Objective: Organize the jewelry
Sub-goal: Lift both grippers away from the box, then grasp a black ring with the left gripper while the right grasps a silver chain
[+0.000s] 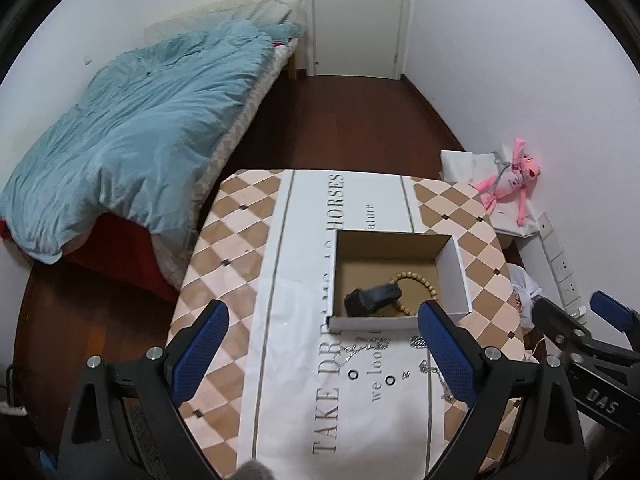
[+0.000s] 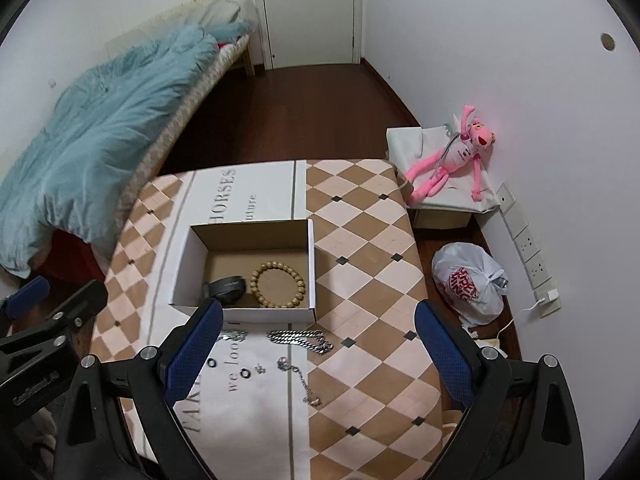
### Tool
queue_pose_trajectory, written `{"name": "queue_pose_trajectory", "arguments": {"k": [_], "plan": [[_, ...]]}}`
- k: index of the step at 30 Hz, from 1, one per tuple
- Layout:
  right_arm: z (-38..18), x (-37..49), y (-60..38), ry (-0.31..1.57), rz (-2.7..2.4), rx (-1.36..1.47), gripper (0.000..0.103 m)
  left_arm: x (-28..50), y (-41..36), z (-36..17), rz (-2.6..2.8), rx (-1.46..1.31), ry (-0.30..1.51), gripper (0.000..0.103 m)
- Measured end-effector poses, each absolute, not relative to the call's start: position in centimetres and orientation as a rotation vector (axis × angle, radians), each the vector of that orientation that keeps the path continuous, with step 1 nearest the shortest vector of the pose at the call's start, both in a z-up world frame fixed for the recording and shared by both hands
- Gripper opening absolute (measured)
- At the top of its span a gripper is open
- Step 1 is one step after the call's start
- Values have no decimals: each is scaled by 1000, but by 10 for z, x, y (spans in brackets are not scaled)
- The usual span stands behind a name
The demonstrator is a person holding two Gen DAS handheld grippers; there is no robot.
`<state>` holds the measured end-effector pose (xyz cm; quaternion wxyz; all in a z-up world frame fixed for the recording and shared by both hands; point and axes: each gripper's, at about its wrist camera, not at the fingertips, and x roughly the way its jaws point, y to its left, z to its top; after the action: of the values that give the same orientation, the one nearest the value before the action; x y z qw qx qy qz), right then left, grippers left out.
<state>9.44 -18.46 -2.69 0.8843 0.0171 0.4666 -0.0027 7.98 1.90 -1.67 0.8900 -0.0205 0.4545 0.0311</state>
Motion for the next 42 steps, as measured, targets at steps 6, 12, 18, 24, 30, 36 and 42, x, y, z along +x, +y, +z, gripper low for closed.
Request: {"name": "queue_pose_trajectory", "arguments": {"k": [6, 12, 18, 24, 30, 36, 42], "plan": [[-50, 78, -194, 1013, -21, 67, 98, 65, 25, -33, 147, 3, 953, 96], [-122, 75, -209, 1143, -29, 107, 98, 59, 34, -87, 177, 23, 1031, 96], [-206, 68, -205, 1269, 1, 118, 81, 51, 37, -149, 195, 46, 1145, 96], [-230, 60, -196, 1229, -2, 80, 49, 46, 35, -174, 177, 35, 1192, 96], [-228, 55, -204, 1184, -8, 117, 12, 52, 23, -187, 118, 12, 1212, 96], [-214, 55, -232, 1160, -51, 210, 12, 64, 10, -196, 70, 11, 1211, 96], [-211, 61, -241, 1155, -71, 233, 12, 79, -7, -203, 16, 26, 1197, 90]]}}
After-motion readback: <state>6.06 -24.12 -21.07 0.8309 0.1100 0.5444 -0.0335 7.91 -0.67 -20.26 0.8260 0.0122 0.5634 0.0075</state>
